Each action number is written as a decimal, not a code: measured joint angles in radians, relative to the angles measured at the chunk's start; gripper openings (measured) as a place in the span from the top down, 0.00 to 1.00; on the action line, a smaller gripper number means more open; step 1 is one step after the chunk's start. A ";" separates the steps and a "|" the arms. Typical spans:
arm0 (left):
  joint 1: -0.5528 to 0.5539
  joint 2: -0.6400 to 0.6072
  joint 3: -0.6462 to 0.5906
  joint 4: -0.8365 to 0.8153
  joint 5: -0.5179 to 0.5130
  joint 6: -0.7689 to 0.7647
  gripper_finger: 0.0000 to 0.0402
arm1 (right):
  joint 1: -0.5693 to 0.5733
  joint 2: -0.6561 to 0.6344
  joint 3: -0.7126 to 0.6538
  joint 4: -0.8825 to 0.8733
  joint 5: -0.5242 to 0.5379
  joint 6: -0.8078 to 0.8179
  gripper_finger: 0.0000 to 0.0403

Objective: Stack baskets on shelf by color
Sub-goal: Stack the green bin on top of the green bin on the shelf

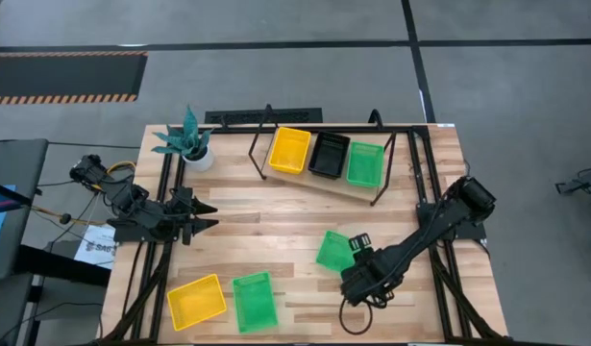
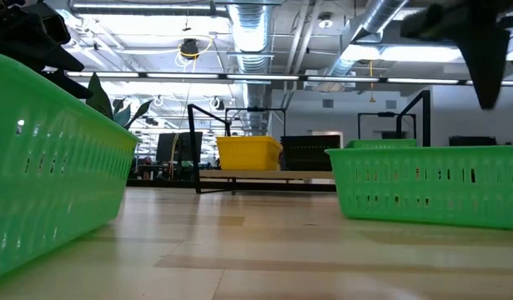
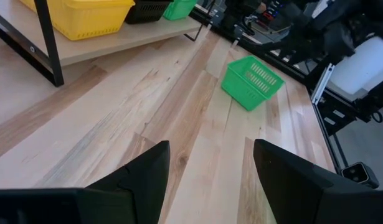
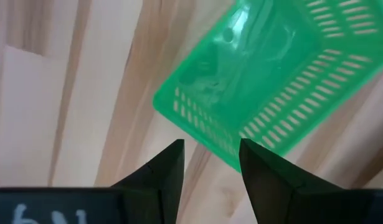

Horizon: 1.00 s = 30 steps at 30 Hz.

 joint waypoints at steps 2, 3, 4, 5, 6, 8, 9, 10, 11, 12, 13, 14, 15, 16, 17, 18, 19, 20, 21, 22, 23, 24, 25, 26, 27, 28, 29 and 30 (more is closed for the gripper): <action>0.000 0.000 0.000 -0.001 0.000 0.000 0.45 | 0.007 0.027 0.000 -0.001 0.000 -0.012 0.56; 0.000 0.000 0.000 -0.002 0.000 0.000 0.45 | 0.008 0.041 0.000 -0.001 0.000 -0.013 0.56; 0.000 0.000 0.000 -0.002 -0.001 0.000 0.45 | 0.012 0.053 0.000 -0.003 -0.001 -0.013 0.56; 0.000 0.000 0.000 -0.002 -0.001 0.000 0.45 | 0.013 0.064 0.000 -0.008 -0.001 -0.014 0.57; 0.000 0.000 0.000 -0.003 -0.001 0.001 0.45 | 0.013 0.070 0.000 -0.016 -0.001 -0.016 0.57; 0.000 0.000 0.000 -0.003 -0.001 0.001 0.45 | 0.013 0.086 0.000 -0.026 -0.001 -0.016 0.57; 0.000 0.000 0.000 -0.003 -0.001 0.001 0.45 | 0.013 0.094 0.000 -0.029 0.000 -0.017 0.58; 0.000 0.000 0.000 -0.003 -0.001 0.001 0.45 | 0.013 0.101 0.000 -0.029 0.000 -0.019 0.58; 0.000 0.000 0.000 -0.003 -0.001 0.001 0.45 | 0.012 0.106 0.000 -0.027 0.000 -0.021 0.58; 0.000 0.000 0.000 -0.003 -0.001 0.001 0.45 | 0.012 0.111 0.000 -0.027 0.001 -0.024 0.58; 0.000 0.000 0.000 -0.003 -0.001 0.001 0.45 | 0.010 0.115 0.000 -0.026 0.002 -0.024 0.58; 0.000 0.000 0.000 -0.003 -0.001 0.001 0.45 | 0.008 0.117 0.000 -0.025 0.002 -0.024 0.59; 0.000 0.000 0.000 -0.003 -0.001 0.001 0.45 | 0.008 0.117 0.000 -0.022 0.002 -0.024 0.59; 0.000 0.000 0.000 -0.003 -0.001 0.002 0.45 | 0.008 0.116 0.000 -0.013 0.002 -0.024 0.59; 0.000 0.000 0.000 -0.003 -0.001 0.002 0.45 | 0.006 0.116 0.000 0.002 0.002 -0.024 0.60; 0.000 0.000 0.000 -0.003 -0.001 0.002 0.45 | 0.002 0.116 0.000 0.015 0.002 -0.020 0.60; 0.000 0.000 0.000 -0.003 -0.001 0.002 0.45 | 0.002 0.116 0.000 0.031 0.004 -0.016 0.61; 0.000 0.000 0.000 -0.003 -0.001 0.002 0.45 | -0.001 0.116 0.000 0.048 0.016 -0.016 0.62; 0.000 0.000 0.000 -0.003 -0.001 0.003 0.45 | -0.004 0.116 0.000 0.064 0.028 -0.016 0.63; 0.000 0.000 0.000 -0.003 -0.001 0.006 0.45 | -0.006 0.116 0.000 0.083 0.040 -0.016 0.64; 0.000 0.000 0.000 -0.003 -0.001 0.008 0.45 | -0.012 0.116 0.000 0.108 0.054 -0.016 0.66; 0.000 0.000 0.000 -0.003 -0.001 0.008 0.45 | -0.018 0.116 0.000 0.135 0.063 -0.016 0.67; 0.000 0.000 0.000 -0.003 -0.001 0.008 0.45 | -0.026 0.116 0.000 0.162 0.074 -0.016 0.67; 0.000 0.000 0.000 -0.003 0.000 0.007 0.45 | -0.035 0.116 0.000 0.187 0.083 -0.016 0.68; 0.000 0.000 0.000 -0.003 0.000 0.007 0.45 | -0.046 0.116 0.000 0.209 0.087 -0.016 0.69; 0.000 0.000 0.000 -0.003 0.000 0.007 0.45 | -0.058 0.116 0.000 0.229 0.089 -0.016 0.69; 0.000 0.000 0.000 -0.003 0.004 0.007 0.45 | -0.068 0.116 0.000 0.245 0.090 -0.016 0.69; 0.000 0.000 0.000 -0.003 0.008 0.007 0.45 | -0.079 0.116 0.000 0.258 0.089 -0.016 0.69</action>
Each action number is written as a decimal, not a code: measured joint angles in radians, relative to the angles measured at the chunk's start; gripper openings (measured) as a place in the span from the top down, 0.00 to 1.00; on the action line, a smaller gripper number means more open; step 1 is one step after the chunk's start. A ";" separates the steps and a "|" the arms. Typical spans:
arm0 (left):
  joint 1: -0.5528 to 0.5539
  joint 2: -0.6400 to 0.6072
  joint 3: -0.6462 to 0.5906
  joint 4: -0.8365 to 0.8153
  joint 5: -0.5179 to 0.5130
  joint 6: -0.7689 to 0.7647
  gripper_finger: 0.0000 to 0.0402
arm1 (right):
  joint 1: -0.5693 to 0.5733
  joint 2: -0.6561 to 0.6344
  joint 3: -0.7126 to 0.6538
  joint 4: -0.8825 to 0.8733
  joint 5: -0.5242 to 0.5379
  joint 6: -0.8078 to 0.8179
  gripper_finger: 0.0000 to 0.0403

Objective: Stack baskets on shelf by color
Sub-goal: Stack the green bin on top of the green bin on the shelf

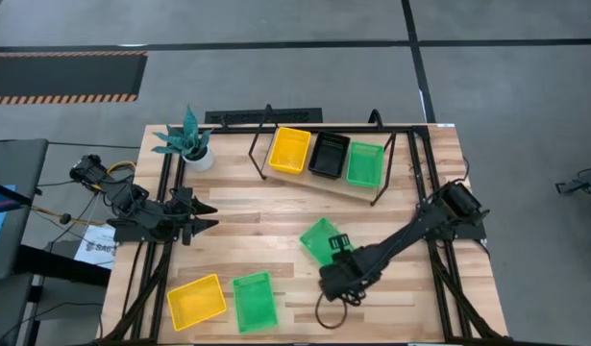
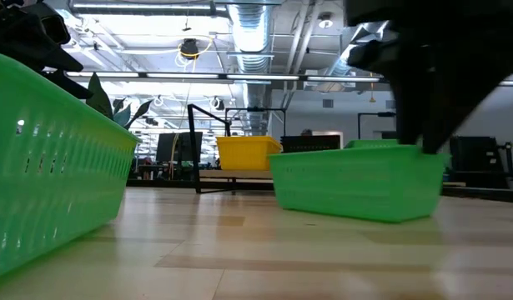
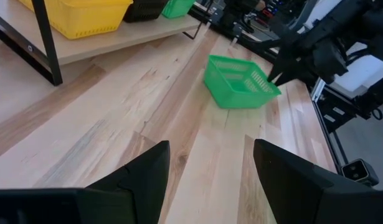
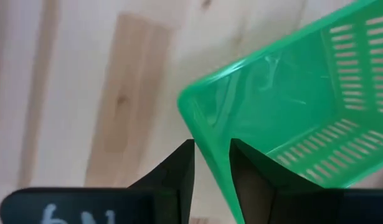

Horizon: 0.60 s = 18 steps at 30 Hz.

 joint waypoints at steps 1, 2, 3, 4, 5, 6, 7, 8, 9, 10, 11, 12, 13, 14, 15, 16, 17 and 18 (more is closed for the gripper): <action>0.000 0.000 0.000 0.000 0.002 0.000 0.45 | -0.011 0.000 0.000 0.011 0.000 0.000 0.69; 0.000 0.000 0.000 0.000 0.001 0.000 0.45 | -0.022 0.000 0.000 0.022 0.000 0.001 0.69; 0.000 0.000 0.000 0.000 0.001 -0.003 0.45 | -0.033 0.000 0.000 0.033 0.000 0.001 0.69; 0.000 0.000 0.000 0.000 0.002 -0.007 0.45 | -0.044 0.000 0.000 0.043 0.000 0.002 0.69; 0.000 0.000 0.000 0.000 0.002 -0.008 0.45 | -0.054 0.000 0.000 0.057 0.000 0.004 0.69; 0.000 0.000 0.000 0.000 0.002 -0.008 0.45 | -0.066 0.000 0.001 0.066 -0.001 0.013 0.68; 0.000 0.000 0.000 0.000 0.002 -0.008 0.45 | -0.075 0.000 0.007 0.066 -0.002 0.029 0.68; 0.000 0.000 0.000 0.000 0.002 -0.008 0.45 | -0.085 0.000 0.014 0.065 -0.003 0.046 0.68; 0.000 0.000 0.000 0.000 0.002 -0.008 0.45 | -0.095 0.000 0.021 0.064 -0.004 0.062 0.68; 0.000 0.000 0.000 0.000 0.002 -0.009 0.45 | -0.104 -0.001 0.028 0.064 -0.006 0.076 0.67; 0.000 0.000 0.000 0.000 0.002 -0.009 0.45 | -0.112 -0.001 0.032 0.064 -0.010 0.085 0.67; 0.000 0.000 0.000 0.000 0.002 -0.009 0.45 | -0.119 -0.001 0.036 0.061 -0.012 0.086 0.66; 0.000 0.000 0.000 0.000 0.002 -0.009 0.45 | -0.125 -0.001 0.042 0.056 -0.012 0.082 0.66; 0.000 0.000 0.000 0.000 0.002 -0.009 0.45 | -0.129 -0.001 0.048 0.046 -0.011 0.075 0.65; 0.000 0.000 0.000 0.000 0.002 -0.010 0.45 | -0.133 -0.001 0.055 0.033 -0.012 0.074 0.63; 0.000 0.000 0.000 0.000 0.002 -0.010 0.45 | -0.136 -0.001 0.058 0.024 -0.012 0.073 0.62; 0.000 0.000 0.000 0.000 0.002 -0.011 0.45 | -0.137 -0.001 0.060 0.015 -0.012 0.074 0.60; 0.000 0.000 0.000 0.000 0.002 -0.011 0.45 | -0.139 -0.001 0.060 0.011 -0.018 0.073 0.58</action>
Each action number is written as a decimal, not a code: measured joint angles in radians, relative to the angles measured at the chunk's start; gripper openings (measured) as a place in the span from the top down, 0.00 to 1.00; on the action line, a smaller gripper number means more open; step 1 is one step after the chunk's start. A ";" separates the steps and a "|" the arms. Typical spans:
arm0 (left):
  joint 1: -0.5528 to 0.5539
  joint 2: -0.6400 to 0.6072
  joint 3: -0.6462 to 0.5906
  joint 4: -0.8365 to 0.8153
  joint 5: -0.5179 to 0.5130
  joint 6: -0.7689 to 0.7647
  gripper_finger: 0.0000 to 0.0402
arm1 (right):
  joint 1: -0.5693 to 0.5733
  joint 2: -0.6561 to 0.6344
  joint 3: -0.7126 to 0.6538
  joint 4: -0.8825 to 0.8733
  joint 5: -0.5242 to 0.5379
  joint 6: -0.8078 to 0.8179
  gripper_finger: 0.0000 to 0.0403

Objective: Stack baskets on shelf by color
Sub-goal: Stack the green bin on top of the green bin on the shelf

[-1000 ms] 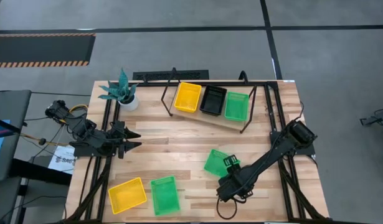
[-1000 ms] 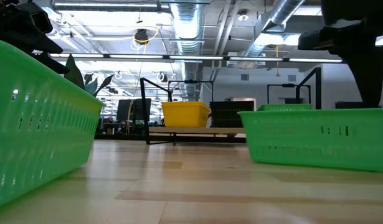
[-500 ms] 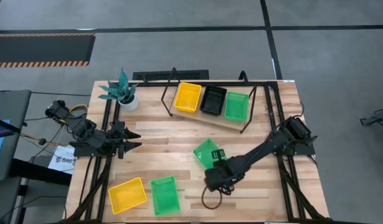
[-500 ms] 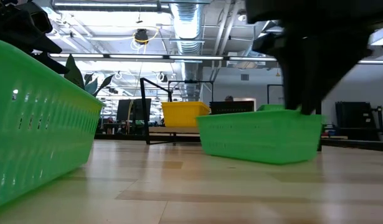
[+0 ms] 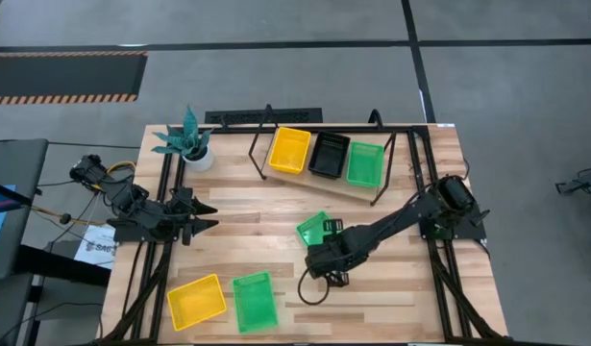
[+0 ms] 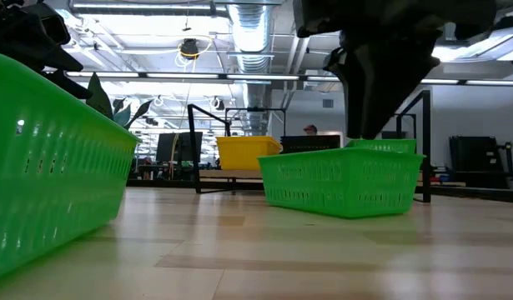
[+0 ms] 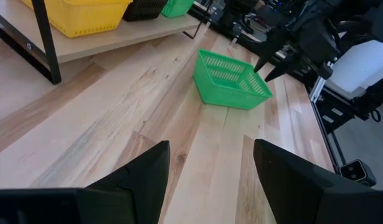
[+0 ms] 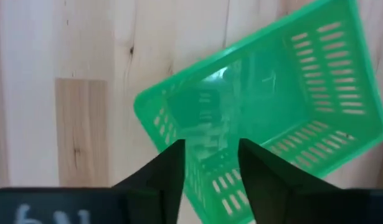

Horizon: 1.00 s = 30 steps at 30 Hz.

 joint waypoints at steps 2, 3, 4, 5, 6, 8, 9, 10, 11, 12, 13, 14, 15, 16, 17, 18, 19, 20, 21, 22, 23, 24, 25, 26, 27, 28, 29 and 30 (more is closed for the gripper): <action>0.000 0.000 0.000 0.000 0.000 0.000 0.45 | 0.000 0.000 0.000 -0.002 -0.042 -0.003 0.52; 0.000 0.000 0.000 0.000 0.000 0.000 0.45 | 0.000 0.000 0.000 0.001 -0.071 -0.002 0.49; 0.000 0.000 0.000 0.000 0.000 0.000 0.45 | 0.000 0.000 0.000 0.003 -0.096 -0.001 0.46; 0.000 0.000 0.000 0.000 0.000 0.002 0.45 | 0.000 0.000 0.000 0.006 -0.119 0.009 0.43; 0.000 0.000 0.000 0.000 0.000 0.004 0.45 | 0.000 -0.002 0.000 0.006 -0.138 0.025 0.41; 0.000 0.000 0.000 0.000 -0.001 0.004 0.45 | 0.005 -0.007 0.000 0.005 -0.161 0.041 0.37; 0.000 0.000 0.000 0.000 -0.001 0.004 0.45 | 0.010 -0.009 0.001 0.005 -0.164 0.041 0.36; 0.000 0.000 0.000 0.000 -0.001 0.004 0.45 | 0.016 -0.009 0.002 0.005 -0.164 0.033 0.36; 0.000 0.000 0.000 0.000 -0.001 0.004 0.45 | 0.022 -0.009 0.002 0.001 -0.161 0.020 0.36; 0.000 0.000 0.000 0.000 -0.001 0.005 0.45 | 0.031 -0.009 0.001 -0.003 -0.152 0.005 0.36; 0.000 0.000 0.000 0.000 -0.001 0.005 0.45 | 0.039 -0.006 0.001 -0.005 -0.136 -0.015 0.36; 0.000 0.000 0.000 0.000 -0.001 0.005 0.45 | 0.046 0.001 0.002 -0.005 -0.120 -0.038 0.36; 0.000 0.000 0.000 0.000 -0.001 0.004 0.45 | 0.054 0.011 0.002 -0.009 -0.101 -0.060 0.36; 0.000 0.000 0.000 0.000 -0.001 0.004 0.45 | 0.061 0.019 0.000 -0.019 -0.083 -0.080 0.36; 0.000 0.000 0.000 0.000 -0.001 0.004 0.45 | 0.068 0.030 0.000 -0.026 -0.068 -0.097 0.36; 0.000 0.000 0.000 0.000 -0.002 0.004 0.45 | 0.073 0.042 0.001 -0.028 -0.057 -0.105 0.36; 0.000 0.000 0.000 0.000 -0.002 0.004 0.45 | 0.074 0.052 0.002 -0.034 -0.045 -0.107 0.36; 0.000 0.000 0.000 0.000 -0.002 0.004 0.45 | 0.074 0.063 0.001 -0.041 -0.044 -0.107 0.36; 0.000 0.000 0.000 0.000 -0.002 0.004 0.45 | 0.073 0.074 0.000 -0.042 -0.045 -0.103 0.36; 0.000 0.000 0.000 0.000 -0.002 0.004 0.45 | 0.071 0.081 0.000 -0.038 -0.044 -0.100 0.36; 0.000 0.000 0.000 0.000 -0.002 0.004 0.45 | 0.070 0.084 0.000 -0.037 -0.045 -0.096 0.36; 0.000 0.000 0.000 0.000 -0.002 0.004 0.45 | 0.070 0.084 0.000 -0.036 -0.044 -0.094 0.36; 0.000 0.000 0.000 0.000 -0.002 0.004 0.45 | 0.070 0.083 0.000 -0.034 -0.043 -0.093 0.36; 0.000 0.000 0.000 0.000 -0.002 0.004 0.45 | 0.070 0.083 0.001 -0.032 -0.043 -0.093 0.36; 0.000 0.000 0.000 -0.001 -0.002 0.004 0.45 | 0.070 0.083 0.001 -0.033 -0.042 -0.094 0.36; 0.000 0.000 0.000 0.000 -0.002 0.004 0.45 | 0.070 0.083 0.000 -0.036 -0.035 -0.094 0.36; 0.000 0.000 0.000 0.000 -0.003 0.004 0.45 | 0.070 0.083 0.001 -0.038 -0.022 -0.093 0.36; 0.000 0.000 0.000 0.000 -0.003 0.004 0.45 | 0.070 0.083 0.001 -0.042 -0.016 -0.092 0.38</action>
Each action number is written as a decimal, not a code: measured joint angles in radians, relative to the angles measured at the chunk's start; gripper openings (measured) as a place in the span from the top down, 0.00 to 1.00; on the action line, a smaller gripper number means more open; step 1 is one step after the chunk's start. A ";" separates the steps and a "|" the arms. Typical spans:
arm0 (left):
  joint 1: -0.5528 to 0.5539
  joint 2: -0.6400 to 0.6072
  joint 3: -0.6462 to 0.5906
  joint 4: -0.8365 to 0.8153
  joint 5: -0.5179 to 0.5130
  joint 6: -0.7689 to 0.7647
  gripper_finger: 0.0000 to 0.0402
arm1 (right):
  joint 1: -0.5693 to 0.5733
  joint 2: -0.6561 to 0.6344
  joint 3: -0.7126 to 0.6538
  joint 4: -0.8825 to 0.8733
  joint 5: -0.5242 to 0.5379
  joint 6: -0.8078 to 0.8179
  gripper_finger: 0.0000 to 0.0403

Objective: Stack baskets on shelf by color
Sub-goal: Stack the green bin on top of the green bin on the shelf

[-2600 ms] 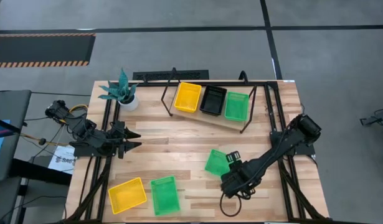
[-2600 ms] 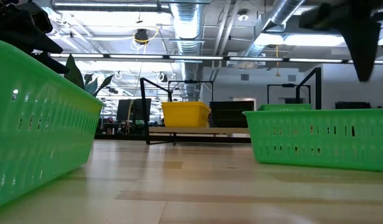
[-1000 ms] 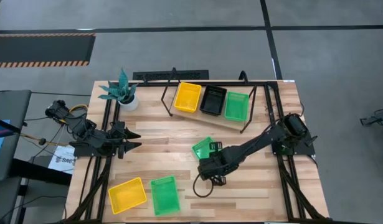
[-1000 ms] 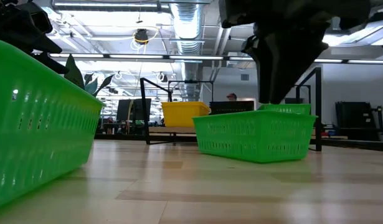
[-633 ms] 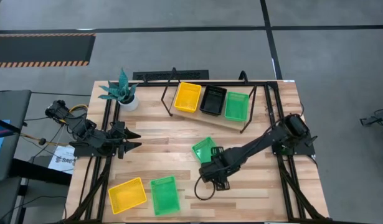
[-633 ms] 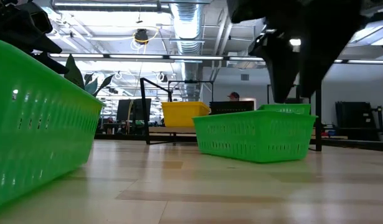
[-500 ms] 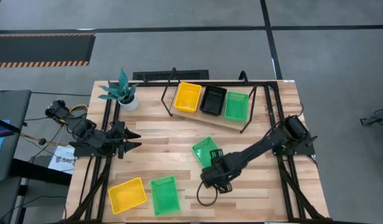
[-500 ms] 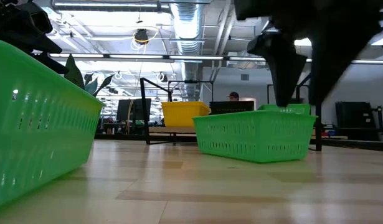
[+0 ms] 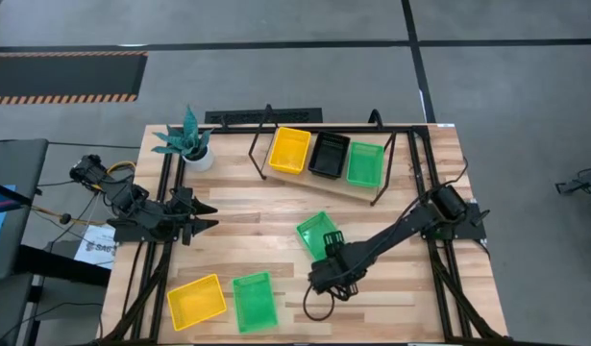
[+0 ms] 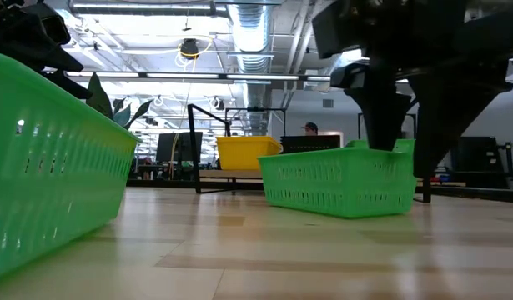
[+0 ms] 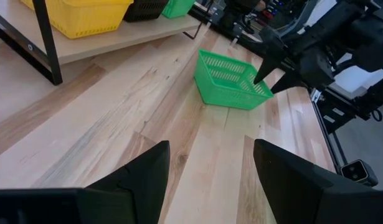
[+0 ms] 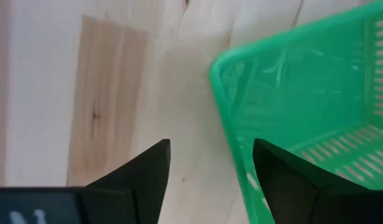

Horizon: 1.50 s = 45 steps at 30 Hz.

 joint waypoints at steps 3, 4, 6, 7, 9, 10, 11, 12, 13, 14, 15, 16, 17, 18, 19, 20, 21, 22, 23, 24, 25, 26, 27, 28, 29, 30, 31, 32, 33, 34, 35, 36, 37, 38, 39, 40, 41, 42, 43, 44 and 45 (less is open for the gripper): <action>0.000 0.000 0.000 0.000 0.000 0.000 0.45 | 0.000 0.000 0.000 -0.011 0.001 0.000 0.43; 0.000 0.000 0.000 0.000 0.000 0.000 0.45 | 0.000 0.000 0.000 -0.008 0.001 0.003 0.45; 0.000 0.000 0.000 0.000 0.000 0.000 0.45 | -0.004 0.000 0.000 0.002 0.000 0.012 0.51; 0.000 0.000 0.000 0.000 0.000 0.000 0.45 | -0.007 0.000 0.000 0.004 0.000 0.025 0.54; 0.000 0.000 0.000 -0.002 0.000 0.000 0.45 | -0.015 0.000 0.000 0.000 0.000 0.050 0.62; 0.000 0.000 0.000 -0.003 0.000 0.000 0.45 | -0.019 0.000 0.000 -0.001 0.000 0.063 0.67; 0.000 0.000 0.000 -0.006 0.000 0.000 0.45 | -0.024 0.000 0.000 -0.001 0.000 0.071 0.72; 0.000 0.000 0.000 -0.006 0.000 0.000 0.45 | -0.029 0.000 0.000 0.002 0.000 0.075 0.77; 0.000 0.000 0.000 -0.006 0.000 0.000 0.45 | -0.034 0.000 0.000 0.009 0.000 0.079 0.82; 0.000 0.000 0.000 -0.006 0.000 -0.001 0.45 | -0.040 0.000 0.000 0.023 0.001 0.088 0.87; 0.000 0.000 0.000 -0.006 0.000 -0.006 0.45 | -0.045 0.000 0.000 0.038 -0.001 0.103 0.92; 0.000 0.000 0.000 -0.006 0.000 -0.009 0.45 | -0.051 0.000 0.000 0.057 -0.013 0.105 0.95; 0.000 0.000 0.000 -0.006 0.000 -0.013 0.45 | -0.057 0.000 0.003 0.075 -0.028 0.108 0.97; 0.000 0.000 0.000 -0.006 0.000 -0.017 0.45 | -0.062 0.000 0.014 0.083 -0.044 0.108 0.97; 0.000 0.000 0.000 -0.006 0.000 -0.017 0.45 | -0.063 0.000 0.029 0.086 -0.047 0.109 0.96; 0.000 0.000 0.000 -0.006 0.000 -0.018 0.45 | -0.064 0.000 0.047 0.087 -0.047 0.108 0.96; 0.000 0.000 0.000 -0.006 0.000 -0.019 0.45 | -0.064 -0.001 0.064 0.092 -0.048 0.107 0.97; 0.000 0.000 0.000 -0.006 0.000 -0.019 0.45 | -0.062 -0.002 0.081 0.095 -0.048 0.101 0.98; 0.000 0.000 0.000 -0.006 0.000 -0.019 0.45 | -0.061 -0.001 0.101 0.092 -0.048 0.100 0.98; 0.000 0.000 0.000 -0.006 0.000 -0.019 0.45 | -0.059 -0.001 0.124 0.084 -0.047 0.099 0.98; 0.000 0.000 0.000 -0.006 0.000 -0.019 0.45 | -0.056 -0.001 0.152 0.073 -0.041 0.099 0.98; 0.000 0.000 0.000 -0.006 0.000 -0.019 0.45 | -0.054 -0.005 0.180 0.061 -0.031 0.097 0.98; 0.000 0.000 0.000 -0.006 0.000 -0.019 0.45 | -0.050 -0.008 0.208 0.049 -0.023 0.094 0.99; 0.000 0.000 0.000 -0.006 0.000 -0.019 0.45 | -0.045 -0.009 0.236 0.041 -0.010 0.087 0.99; 0.000 0.000 0.000 -0.007 0.000 -0.019 0.45 | -0.042 -0.010 0.263 0.032 0.006 0.077 0.99; 0.000 0.000 0.000 -0.009 0.000 -0.019 0.45 | -0.038 -0.010 0.293 0.017 0.024 0.070 0.99; 0.000 0.000 0.000 -0.011 0.000 -0.019 0.45 | -0.034 -0.009 0.325 -0.007 0.048 0.063 0.99; 0.000 0.000 0.000 -0.013 0.000 -0.019 0.45 | -0.030 -0.009 0.362 -0.034 0.078 0.055 0.99; 0.000 0.000 0.000 -0.015 0.000 -0.019 0.45 | -0.024 -0.009 0.400 -0.059 0.117 0.048 0.99; 0.000 0.000 0.000 -0.016 0.000 -0.019 0.45 | -0.017 -0.011 0.431 -0.085 0.161 0.047 0.99; 0.000 0.000 0.000 -0.015 0.000 -0.019 0.45 | -0.012 -0.011 0.461 -0.114 0.211 0.047 0.99; 0.000 0.000 0.000 -0.015 0.000 -0.019 0.45 | -0.009 -0.011 0.489 -0.145 0.262 0.047 0.99; 0.000 0.000 0.000 -0.016 0.000 -0.019 0.45 | -0.004 -0.011 0.516 -0.177 0.314 0.048 0.99; 0.000 0.000 0.000 -0.016 0.000 -0.019 0.45 | -0.003 -0.011 0.544 -0.207 0.371 0.055 0.99; 0.000 0.000 0.000 -0.016 0.000 -0.019 0.45 | -0.003 -0.011 0.571 -0.241 0.425 0.069 0.99; 0.000 0.000 0.000 -0.016 0.000 -0.019 0.45 | -0.003 -0.011 0.593 -0.271 0.476 0.082 0.99; 0.000 0.000 0.000 -0.016 0.000 -0.019 0.45 | -0.008 -0.011 0.611 -0.304 0.521 0.097 0.99; 0.000 0.000 0.000 -0.016 0.000 -0.019 0.45 | -0.013 -0.011 0.625 -0.339 0.557 0.114 0.99; 0.000 0.000 0.000 -0.017 0.000 -0.019 0.45 | -0.020 -0.011 0.637 -0.369 0.589 0.132 0.99; 0.000 0.000 0.000 -0.018 0.000 -0.019 0.45 | -0.027 -0.011 0.645 -0.391 0.613 0.146 0.99; 0.000 0.000 0.000 -0.019 0.000 -0.019 0.45 | -0.035 -0.011 0.651 -0.409 0.633 0.159 0.99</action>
